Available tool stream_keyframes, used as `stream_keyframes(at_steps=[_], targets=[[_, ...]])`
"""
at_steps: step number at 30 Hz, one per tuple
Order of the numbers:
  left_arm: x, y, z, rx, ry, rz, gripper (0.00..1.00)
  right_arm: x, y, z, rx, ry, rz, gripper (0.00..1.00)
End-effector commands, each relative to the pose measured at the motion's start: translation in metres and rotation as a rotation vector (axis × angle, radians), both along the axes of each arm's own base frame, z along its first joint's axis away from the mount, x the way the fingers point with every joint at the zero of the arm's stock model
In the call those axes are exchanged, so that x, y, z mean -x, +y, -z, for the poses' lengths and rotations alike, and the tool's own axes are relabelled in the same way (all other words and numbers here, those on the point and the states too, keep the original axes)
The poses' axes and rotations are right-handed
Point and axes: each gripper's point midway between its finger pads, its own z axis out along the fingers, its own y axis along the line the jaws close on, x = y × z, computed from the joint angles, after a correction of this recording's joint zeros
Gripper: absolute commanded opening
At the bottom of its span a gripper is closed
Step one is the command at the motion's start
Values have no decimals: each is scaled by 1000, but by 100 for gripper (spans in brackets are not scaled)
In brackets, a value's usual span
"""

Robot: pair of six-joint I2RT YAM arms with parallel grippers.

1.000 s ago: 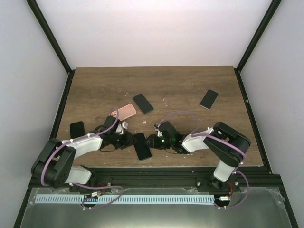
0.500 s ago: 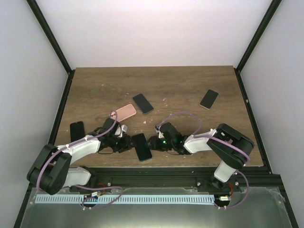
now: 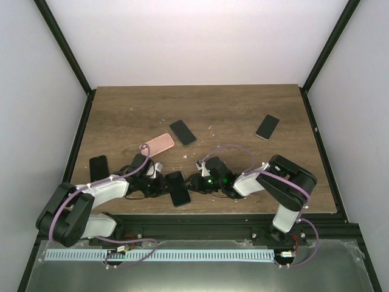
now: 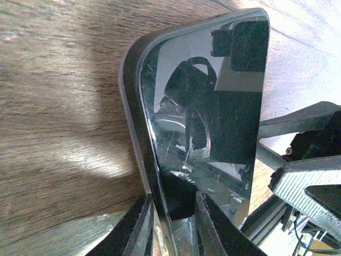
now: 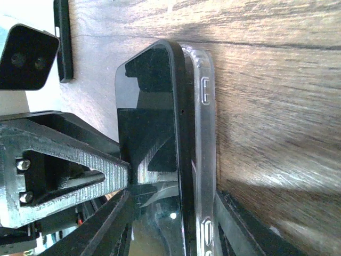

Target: Put the phone into the phone case

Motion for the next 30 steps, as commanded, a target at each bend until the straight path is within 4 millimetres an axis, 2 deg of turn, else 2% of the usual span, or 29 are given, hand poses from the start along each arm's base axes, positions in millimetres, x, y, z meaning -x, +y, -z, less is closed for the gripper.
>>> stream_keyframes(at_steps=[1,9,14,30], targets=[[12,6,14,-32,25,11,22,14,20,-23,-158,31,-83,42],[14,5,2,1,-9,16,34,16,21,-43,-240,35,-81,42],[17,6,-3,5,-22,24,37,19,20,-52,-290,43,-82,42],[25,1,-4,85,-32,26,37,23,29,-46,-346,114,-112,44]])
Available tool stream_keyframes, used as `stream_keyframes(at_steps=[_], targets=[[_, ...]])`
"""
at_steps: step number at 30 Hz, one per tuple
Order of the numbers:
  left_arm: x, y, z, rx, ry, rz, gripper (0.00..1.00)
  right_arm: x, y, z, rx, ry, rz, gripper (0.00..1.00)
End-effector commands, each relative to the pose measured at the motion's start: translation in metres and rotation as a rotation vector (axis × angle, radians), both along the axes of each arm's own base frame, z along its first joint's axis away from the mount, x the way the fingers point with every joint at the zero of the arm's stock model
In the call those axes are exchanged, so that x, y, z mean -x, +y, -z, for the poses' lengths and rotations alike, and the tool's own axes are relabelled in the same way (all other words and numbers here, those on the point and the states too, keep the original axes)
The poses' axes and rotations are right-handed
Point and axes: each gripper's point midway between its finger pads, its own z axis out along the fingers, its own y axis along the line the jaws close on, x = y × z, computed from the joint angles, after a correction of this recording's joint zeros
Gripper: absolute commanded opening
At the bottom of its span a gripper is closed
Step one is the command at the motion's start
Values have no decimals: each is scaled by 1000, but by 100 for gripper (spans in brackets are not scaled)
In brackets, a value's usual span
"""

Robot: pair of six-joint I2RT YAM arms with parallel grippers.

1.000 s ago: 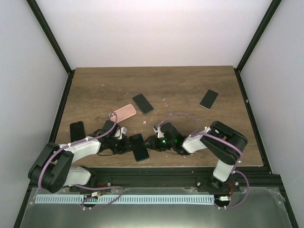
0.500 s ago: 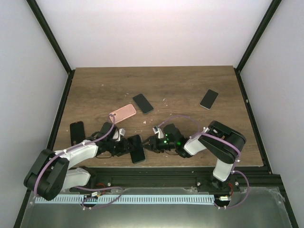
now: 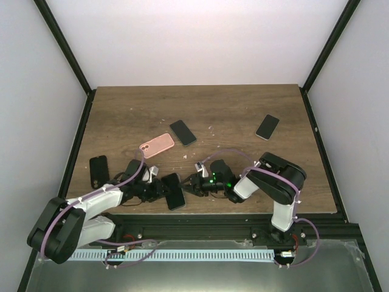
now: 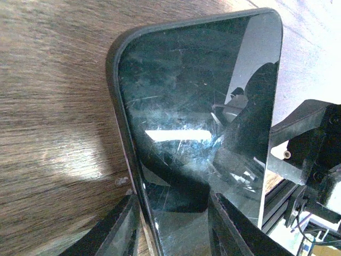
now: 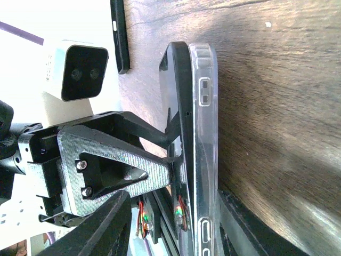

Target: Put the phone into the phone case

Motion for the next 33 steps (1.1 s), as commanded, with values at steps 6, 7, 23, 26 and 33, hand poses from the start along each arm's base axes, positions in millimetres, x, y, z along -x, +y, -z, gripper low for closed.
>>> stream_keyframes(at_steps=[6,7,23,26,33], targets=[[10,-12,-6,90,12,40,33,14,21,-26,-112,-47,-115,43],[9,-12,-6,89,9,39,33,14,22,-29,-120,-51,-123,43],[11,-24,-27,190,-39,97,36,22,25,-32,-171,-42,-169,43],[10,-23,-26,182,-35,97,36,20,24,-26,-142,-40,-155,43],[10,-24,-22,182,-24,96,36,18,14,-7,-49,-23,-109,37]])
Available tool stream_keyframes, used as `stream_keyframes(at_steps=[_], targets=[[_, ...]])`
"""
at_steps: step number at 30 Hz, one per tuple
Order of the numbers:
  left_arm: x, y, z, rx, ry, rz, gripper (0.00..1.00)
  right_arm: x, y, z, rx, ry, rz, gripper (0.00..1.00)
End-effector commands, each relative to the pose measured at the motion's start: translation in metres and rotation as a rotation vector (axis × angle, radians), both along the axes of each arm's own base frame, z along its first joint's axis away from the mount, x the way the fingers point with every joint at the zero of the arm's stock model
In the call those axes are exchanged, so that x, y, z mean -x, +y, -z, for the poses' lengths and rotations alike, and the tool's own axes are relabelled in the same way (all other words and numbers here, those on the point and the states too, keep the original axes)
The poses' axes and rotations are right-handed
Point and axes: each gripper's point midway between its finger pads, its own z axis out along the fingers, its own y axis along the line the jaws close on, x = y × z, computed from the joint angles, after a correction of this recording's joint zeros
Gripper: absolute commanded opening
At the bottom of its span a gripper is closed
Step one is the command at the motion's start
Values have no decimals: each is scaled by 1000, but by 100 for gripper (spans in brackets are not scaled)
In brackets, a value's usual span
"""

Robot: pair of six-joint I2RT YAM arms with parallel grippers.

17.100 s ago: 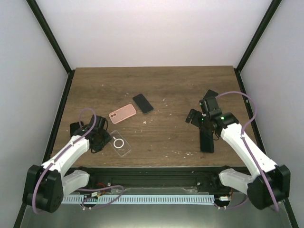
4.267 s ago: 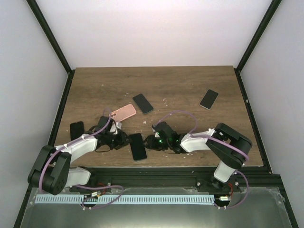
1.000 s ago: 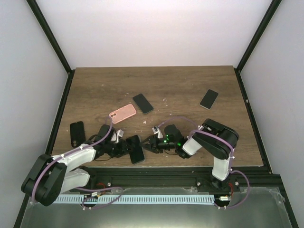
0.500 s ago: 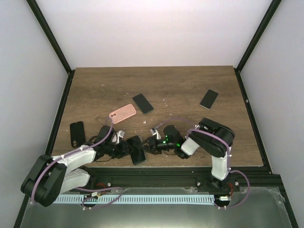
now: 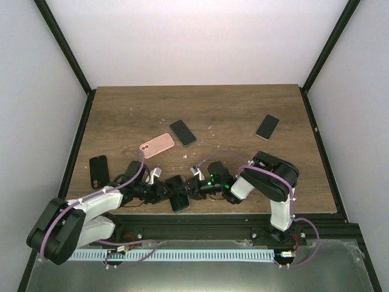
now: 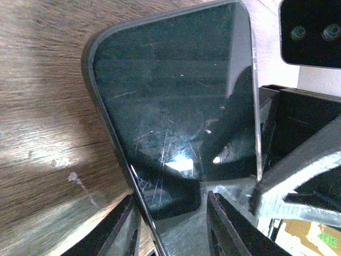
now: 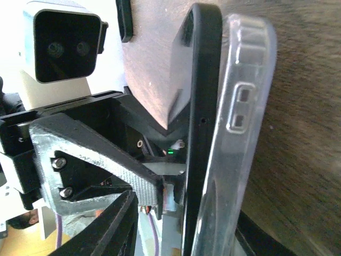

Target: Put the phone into the phone case

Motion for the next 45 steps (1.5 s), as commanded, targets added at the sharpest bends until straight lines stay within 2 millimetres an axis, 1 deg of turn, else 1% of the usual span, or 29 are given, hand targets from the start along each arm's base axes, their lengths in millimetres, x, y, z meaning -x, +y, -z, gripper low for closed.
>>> stream_keyframes(at_steps=[1,3,6,8,13,16,20,21,23,26,29,30,34,37,41,45], targets=[[-1,-10,-12,64,-43,46,36,-3,4,-7,12,-62,8,35],[-1,-13,-16,87,-39,48,36,-5,3,-1,40,-65,13,31],[-3,-17,-25,121,-32,45,37,-6,2,3,47,-62,20,26],[-4,-18,-33,135,-38,46,38,-6,1,-3,19,-70,27,24],[-7,-16,-52,134,-80,22,44,-9,-1,-21,-21,-106,42,20],[-8,-13,-63,117,-92,7,46,-9,-4,-35,-54,-131,50,19],[-14,-8,-85,92,-140,-19,55,-10,-7,-52,-87,-159,63,17],[-14,-6,-88,80,-141,-26,57,-10,-8,-56,-98,-155,66,17],[-19,-6,-111,80,-185,-26,62,-9,-7,-68,-139,-158,63,17],[-26,2,-134,37,-229,-70,72,-10,-5,-82,-181,-157,50,17],[-31,5,-156,41,-252,-96,77,-12,-3,-97,-226,-160,42,17],[-33,6,-161,34,-261,-101,78,-12,-2,-100,-234,-164,40,17],[-39,15,-166,-33,-283,-139,79,-16,-3,-108,-239,-184,49,17],[-39,20,-173,-18,-297,-165,79,-19,-7,-111,-239,-188,60,17],[-36,19,-194,57,-325,-161,79,-21,-13,-122,-259,-211,58,17],[-35,17,-219,147,-381,-167,79,-18,-18,-144,-285,-278,44,17]])
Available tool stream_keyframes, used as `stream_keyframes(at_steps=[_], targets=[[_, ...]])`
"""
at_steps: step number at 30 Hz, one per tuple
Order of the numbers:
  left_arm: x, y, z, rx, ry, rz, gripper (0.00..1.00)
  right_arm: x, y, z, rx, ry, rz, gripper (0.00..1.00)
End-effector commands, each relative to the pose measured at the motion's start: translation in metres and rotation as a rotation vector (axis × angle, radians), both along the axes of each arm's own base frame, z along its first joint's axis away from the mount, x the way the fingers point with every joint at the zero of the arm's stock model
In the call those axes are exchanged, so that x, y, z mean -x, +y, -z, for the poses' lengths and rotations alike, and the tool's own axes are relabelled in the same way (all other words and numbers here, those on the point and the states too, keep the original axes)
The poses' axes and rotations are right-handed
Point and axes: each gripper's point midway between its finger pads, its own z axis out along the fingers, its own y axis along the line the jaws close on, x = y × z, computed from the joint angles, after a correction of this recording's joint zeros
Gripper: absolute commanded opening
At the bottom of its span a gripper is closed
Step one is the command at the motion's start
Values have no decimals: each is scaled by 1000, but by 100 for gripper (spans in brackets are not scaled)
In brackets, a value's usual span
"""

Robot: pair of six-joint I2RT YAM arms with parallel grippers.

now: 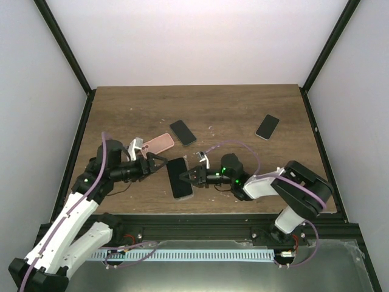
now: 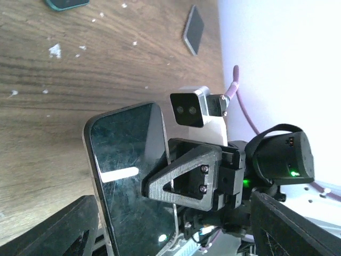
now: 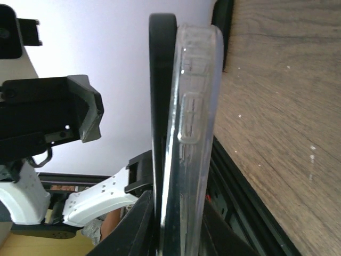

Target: Put the phone into the phone case

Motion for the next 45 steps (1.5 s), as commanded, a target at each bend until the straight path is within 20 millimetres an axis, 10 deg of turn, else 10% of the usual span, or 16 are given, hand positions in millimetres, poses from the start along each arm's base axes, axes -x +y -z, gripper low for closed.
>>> stream_keyframes(at_steps=[1,24,45], targets=[[4,-4,-41,119,-91,27,79,3,-1,-56,-103,-159,-31,17],[36,-28,-106,501,-305,258,74,45,-32,-190,-423,-331,-115,18],[31,-39,-117,581,-335,282,23,46,-24,-185,-457,-296,-176,30]])
